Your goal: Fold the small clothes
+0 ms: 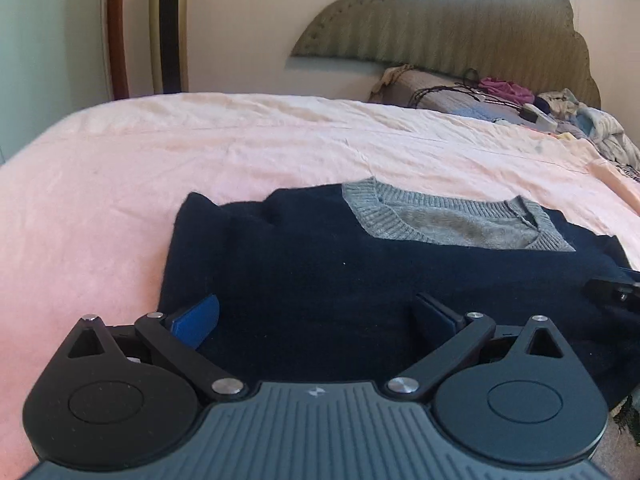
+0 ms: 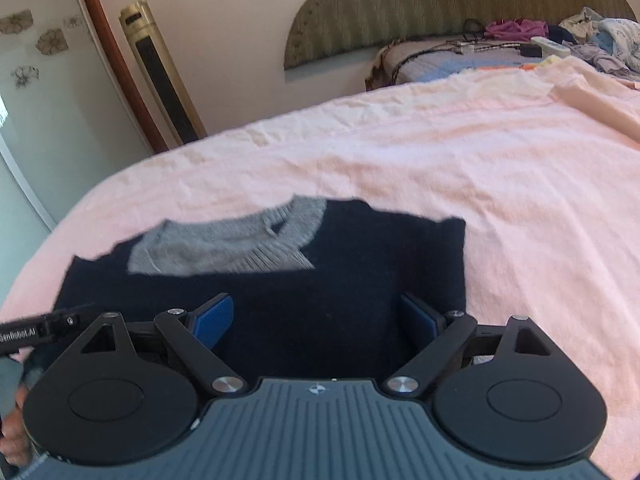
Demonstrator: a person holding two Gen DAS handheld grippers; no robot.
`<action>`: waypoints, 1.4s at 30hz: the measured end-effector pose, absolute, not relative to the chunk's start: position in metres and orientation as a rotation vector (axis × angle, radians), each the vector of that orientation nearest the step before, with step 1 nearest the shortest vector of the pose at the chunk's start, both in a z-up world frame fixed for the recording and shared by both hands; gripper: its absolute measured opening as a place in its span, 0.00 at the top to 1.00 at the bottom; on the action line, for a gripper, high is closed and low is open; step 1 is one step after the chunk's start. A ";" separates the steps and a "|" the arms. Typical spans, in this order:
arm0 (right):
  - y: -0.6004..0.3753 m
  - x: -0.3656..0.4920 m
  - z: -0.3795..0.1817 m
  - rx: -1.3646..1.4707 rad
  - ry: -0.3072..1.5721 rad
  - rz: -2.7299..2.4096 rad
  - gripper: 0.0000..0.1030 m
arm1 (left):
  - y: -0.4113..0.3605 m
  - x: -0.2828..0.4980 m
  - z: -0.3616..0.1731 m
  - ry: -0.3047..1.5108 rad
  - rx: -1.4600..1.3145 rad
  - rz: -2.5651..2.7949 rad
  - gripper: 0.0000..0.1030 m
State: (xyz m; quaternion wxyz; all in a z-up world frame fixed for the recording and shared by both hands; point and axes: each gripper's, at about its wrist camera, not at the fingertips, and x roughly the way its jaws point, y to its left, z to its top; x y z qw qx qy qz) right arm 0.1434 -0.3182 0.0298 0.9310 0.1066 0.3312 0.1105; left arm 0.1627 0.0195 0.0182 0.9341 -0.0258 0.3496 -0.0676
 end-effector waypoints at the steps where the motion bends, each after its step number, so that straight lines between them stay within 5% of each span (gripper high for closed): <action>1: -0.315 0.140 0.025 0.158 0.671 0.244 0.12 | 0.022 0.162 0.018 0.713 -0.065 -0.140 0.00; 5: -0.305 0.143 0.028 0.092 0.686 0.241 0.07 | 0.014 0.157 0.021 0.719 0.000 -0.105 0.00; 9: -0.292 0.117 0.048 0.040 0.644 0.159 0.14 | 0.020 0.116 0.035 0.721 -0.071 -0.163 0.00; 12: -0.283 0.087 0.062 0.061 0.584 0.282 0.05 | 0.007 0.101 0.029 0.746 -0.019 -0.232 0.00; 18: -0.269 0.105 0.031 -0.012 0.695 0.305 0.01 | 0.003 0.104 0.023 0.754 0.074 -0.252 0.00; 22: -0.264 0.093 0.045 -0.028 0.727 0.254 0.08 | 0.006 0.067 0.036 0.762 0.090 -0.257 0.00; 27: -0.265 0.038 0.044 0.003 0.772 0.364 0.01 | 0.010 0.019 0.021 0.738 0.158 -0.333 0.00; 35: -0.310 -0.020 0.062 0.083 0.720 0.297 0.01 | 0.084 -0.018 0.040 0.775 -0.063 -0.193 0.00; 42: -0.384 -0.049 0.046 0.253 0.774 0.187 0.04 | 0.154 -0.025 0.028 0.778 -0.664 -0.310 0.00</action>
